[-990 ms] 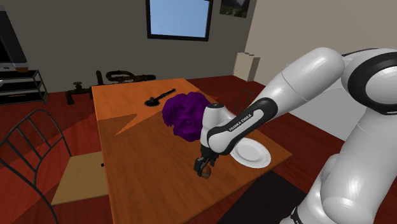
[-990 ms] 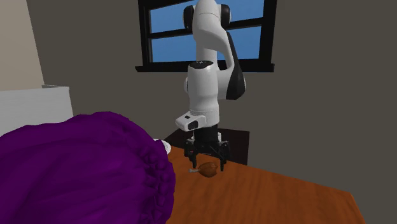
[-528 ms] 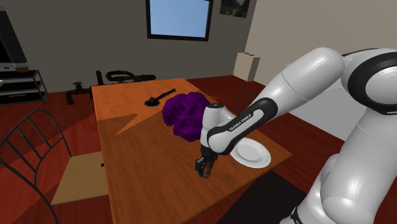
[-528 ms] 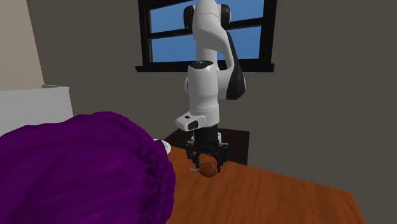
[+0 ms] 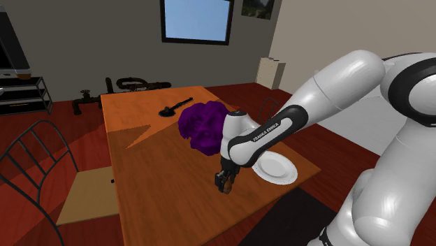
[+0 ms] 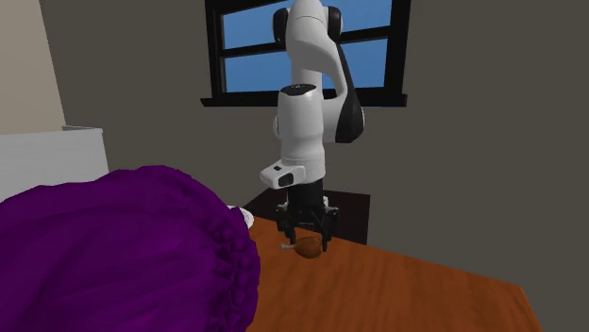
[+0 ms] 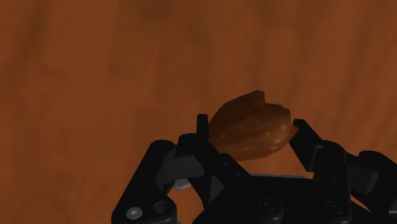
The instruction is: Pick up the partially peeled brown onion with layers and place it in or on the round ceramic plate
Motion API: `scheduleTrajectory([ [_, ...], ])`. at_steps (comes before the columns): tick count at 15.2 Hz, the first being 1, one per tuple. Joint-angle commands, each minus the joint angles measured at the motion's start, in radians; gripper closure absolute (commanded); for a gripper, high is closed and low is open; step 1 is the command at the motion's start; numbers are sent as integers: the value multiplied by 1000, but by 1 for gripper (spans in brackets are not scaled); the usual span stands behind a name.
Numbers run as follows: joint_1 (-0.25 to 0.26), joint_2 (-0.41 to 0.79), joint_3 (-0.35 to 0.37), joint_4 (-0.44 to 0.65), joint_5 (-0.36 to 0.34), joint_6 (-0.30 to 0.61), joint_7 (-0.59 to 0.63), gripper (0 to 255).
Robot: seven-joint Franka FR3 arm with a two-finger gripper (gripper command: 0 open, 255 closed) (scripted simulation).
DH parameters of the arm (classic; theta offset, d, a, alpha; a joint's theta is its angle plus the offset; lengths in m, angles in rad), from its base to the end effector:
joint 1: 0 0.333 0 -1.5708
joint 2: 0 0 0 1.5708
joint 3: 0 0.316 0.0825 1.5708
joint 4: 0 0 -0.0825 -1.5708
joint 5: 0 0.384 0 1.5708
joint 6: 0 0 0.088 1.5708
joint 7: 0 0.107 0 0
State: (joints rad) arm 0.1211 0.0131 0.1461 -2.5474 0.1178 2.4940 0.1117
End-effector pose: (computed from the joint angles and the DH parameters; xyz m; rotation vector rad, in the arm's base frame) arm 0.4313 0.1175 0.2596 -3.0818 -0.0913 0.1208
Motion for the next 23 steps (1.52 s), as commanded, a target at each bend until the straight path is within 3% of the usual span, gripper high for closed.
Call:
scheduleTrajectory([
  [1, 0, -25, 1, 4, 2, -28, 2, 255],
  [15, -1, -175, -4, 56, 6, -230, 6, 255],
  [23, -101, -293, -134, -60, -41, -247, -189, 255],
])
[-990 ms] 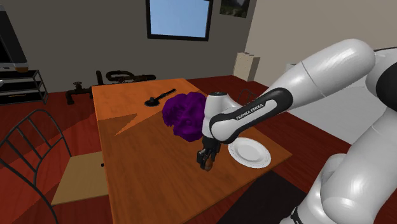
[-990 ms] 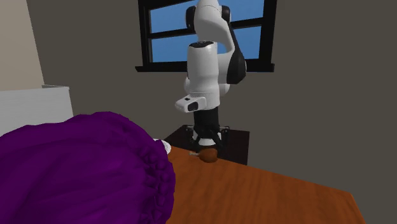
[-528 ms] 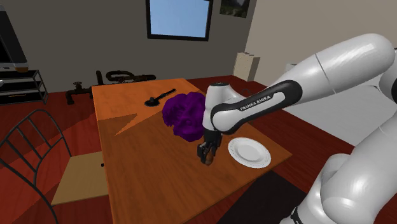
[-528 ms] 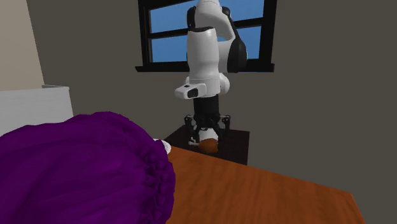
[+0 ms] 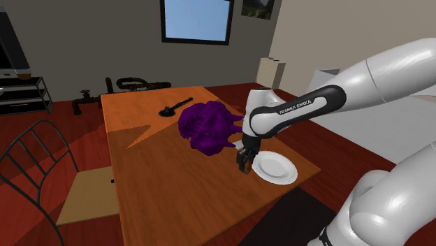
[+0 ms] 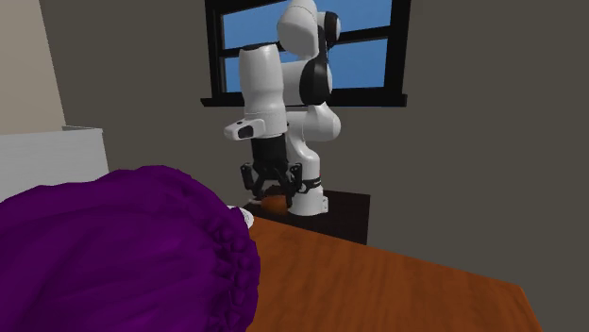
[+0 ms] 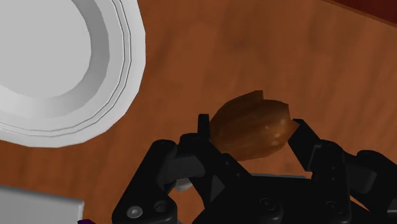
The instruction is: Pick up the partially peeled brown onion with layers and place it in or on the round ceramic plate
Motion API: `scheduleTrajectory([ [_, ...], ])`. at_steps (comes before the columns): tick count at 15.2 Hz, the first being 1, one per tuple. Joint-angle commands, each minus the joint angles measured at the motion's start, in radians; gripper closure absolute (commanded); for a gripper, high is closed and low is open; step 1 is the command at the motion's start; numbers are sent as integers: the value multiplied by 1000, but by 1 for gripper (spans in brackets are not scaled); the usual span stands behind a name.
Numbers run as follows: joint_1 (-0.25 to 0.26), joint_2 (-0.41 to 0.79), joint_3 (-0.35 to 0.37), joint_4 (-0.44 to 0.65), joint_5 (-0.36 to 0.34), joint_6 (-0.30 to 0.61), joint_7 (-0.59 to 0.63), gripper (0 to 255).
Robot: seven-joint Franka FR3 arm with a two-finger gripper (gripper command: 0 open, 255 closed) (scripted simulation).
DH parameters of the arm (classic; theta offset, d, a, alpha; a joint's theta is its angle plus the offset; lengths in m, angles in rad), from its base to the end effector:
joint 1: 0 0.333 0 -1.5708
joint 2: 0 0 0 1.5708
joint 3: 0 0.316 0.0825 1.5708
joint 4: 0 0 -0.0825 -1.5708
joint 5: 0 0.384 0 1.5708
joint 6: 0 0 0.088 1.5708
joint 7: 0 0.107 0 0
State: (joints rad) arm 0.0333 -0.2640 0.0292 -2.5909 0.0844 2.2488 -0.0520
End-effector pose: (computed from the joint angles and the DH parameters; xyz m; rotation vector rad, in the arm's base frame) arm 0.4117 0.0278 0.3426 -3.0823 -0.0889 0.1207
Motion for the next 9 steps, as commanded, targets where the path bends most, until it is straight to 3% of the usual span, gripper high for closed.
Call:
scheduleTrajectory([
  [1, -27, -27, -34, -25, -17, -5, -50, 255],
  [9, -147, -67, -179, -52, -105, -25, -247, 255],
])
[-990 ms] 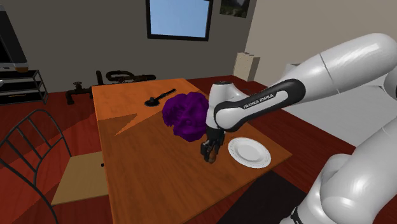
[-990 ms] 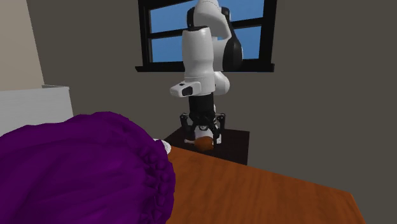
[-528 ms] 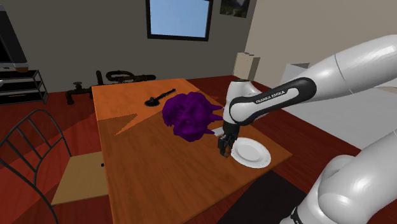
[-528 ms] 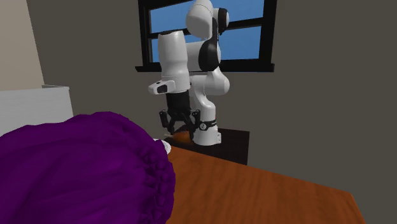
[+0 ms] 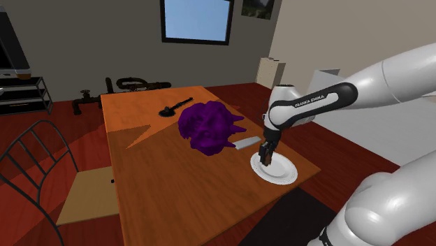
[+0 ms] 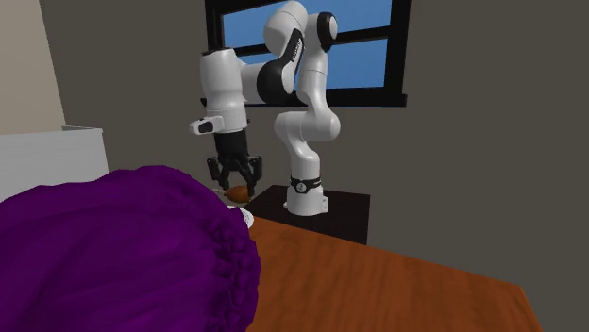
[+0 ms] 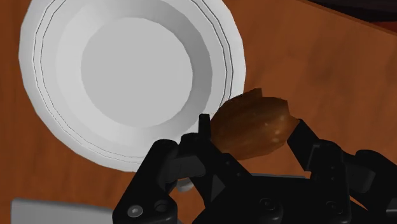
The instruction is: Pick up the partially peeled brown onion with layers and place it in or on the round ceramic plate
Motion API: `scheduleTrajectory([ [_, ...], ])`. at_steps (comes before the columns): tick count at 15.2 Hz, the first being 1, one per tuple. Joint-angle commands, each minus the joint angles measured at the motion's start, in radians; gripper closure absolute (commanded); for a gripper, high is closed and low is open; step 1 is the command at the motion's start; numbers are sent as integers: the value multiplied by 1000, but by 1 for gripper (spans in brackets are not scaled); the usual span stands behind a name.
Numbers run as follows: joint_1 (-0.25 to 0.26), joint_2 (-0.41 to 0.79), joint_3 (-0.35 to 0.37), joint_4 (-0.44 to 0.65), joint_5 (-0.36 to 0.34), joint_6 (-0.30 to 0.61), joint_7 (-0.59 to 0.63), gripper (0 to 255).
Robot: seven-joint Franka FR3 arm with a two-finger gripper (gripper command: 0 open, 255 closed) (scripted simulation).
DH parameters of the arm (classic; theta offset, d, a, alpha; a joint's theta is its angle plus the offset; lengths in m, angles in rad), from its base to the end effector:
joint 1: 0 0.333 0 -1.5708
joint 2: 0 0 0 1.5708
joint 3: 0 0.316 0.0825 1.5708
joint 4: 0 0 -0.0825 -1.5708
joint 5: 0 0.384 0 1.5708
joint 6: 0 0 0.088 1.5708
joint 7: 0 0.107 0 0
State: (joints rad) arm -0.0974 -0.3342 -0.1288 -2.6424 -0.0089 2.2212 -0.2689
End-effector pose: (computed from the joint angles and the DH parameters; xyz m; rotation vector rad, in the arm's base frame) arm 0.3828 -0.0861 0.3462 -3.0821 -0.0884 0.1207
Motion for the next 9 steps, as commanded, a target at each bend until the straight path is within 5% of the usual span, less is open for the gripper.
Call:
scheduleTrajectory([
  [1, -31, 3, -39, 2, -23, 1, -55, 255],
  [6, -98, 25, -128, 32, -69, -8, -177, 255],
  [9, -96, 56, -132, 14, -65, 41, -182, 255],
])
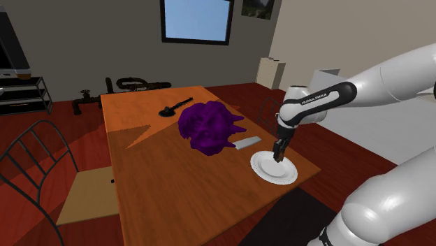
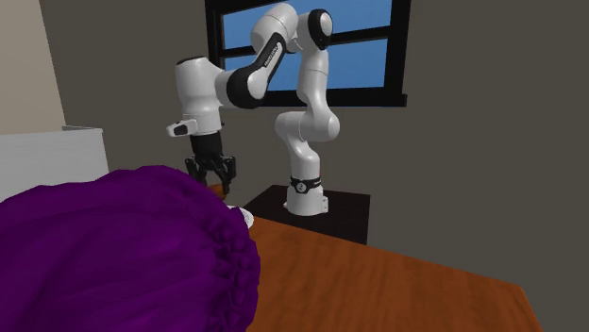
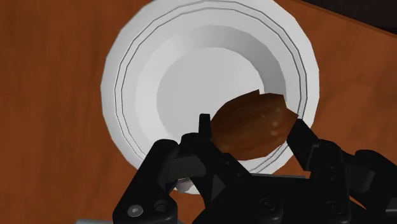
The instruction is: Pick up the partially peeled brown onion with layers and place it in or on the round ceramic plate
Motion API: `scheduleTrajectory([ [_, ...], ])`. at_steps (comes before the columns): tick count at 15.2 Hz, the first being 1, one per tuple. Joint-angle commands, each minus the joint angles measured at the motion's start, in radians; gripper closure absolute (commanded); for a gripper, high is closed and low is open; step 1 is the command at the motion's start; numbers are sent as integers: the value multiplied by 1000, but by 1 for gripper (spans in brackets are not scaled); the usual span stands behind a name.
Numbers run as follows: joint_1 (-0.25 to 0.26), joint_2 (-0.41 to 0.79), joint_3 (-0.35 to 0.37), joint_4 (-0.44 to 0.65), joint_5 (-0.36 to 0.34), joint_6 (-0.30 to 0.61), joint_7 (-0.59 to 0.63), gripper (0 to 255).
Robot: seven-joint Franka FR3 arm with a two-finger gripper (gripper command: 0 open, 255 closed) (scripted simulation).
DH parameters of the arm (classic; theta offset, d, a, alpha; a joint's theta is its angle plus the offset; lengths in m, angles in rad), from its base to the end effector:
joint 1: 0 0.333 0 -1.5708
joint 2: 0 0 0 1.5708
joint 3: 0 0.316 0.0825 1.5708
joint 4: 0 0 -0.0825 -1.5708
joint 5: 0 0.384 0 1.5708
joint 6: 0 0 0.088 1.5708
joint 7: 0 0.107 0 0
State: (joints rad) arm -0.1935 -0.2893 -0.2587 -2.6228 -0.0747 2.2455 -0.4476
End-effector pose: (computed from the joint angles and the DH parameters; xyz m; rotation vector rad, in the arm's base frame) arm 0.3623 -0.1740 0.3357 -3.0816 -0.0905 0.1213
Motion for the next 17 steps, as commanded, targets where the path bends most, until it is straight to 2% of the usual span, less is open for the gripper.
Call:
scheduleTrajectory([
  [1, 1, 22, -4, -11, 3, 33, -5, 255],
  [11, 13, 154, -18, -53, 38, 205, -35, 255],
  [17, 13, 154, -18, -53, 38, 205, -35, 255],
])
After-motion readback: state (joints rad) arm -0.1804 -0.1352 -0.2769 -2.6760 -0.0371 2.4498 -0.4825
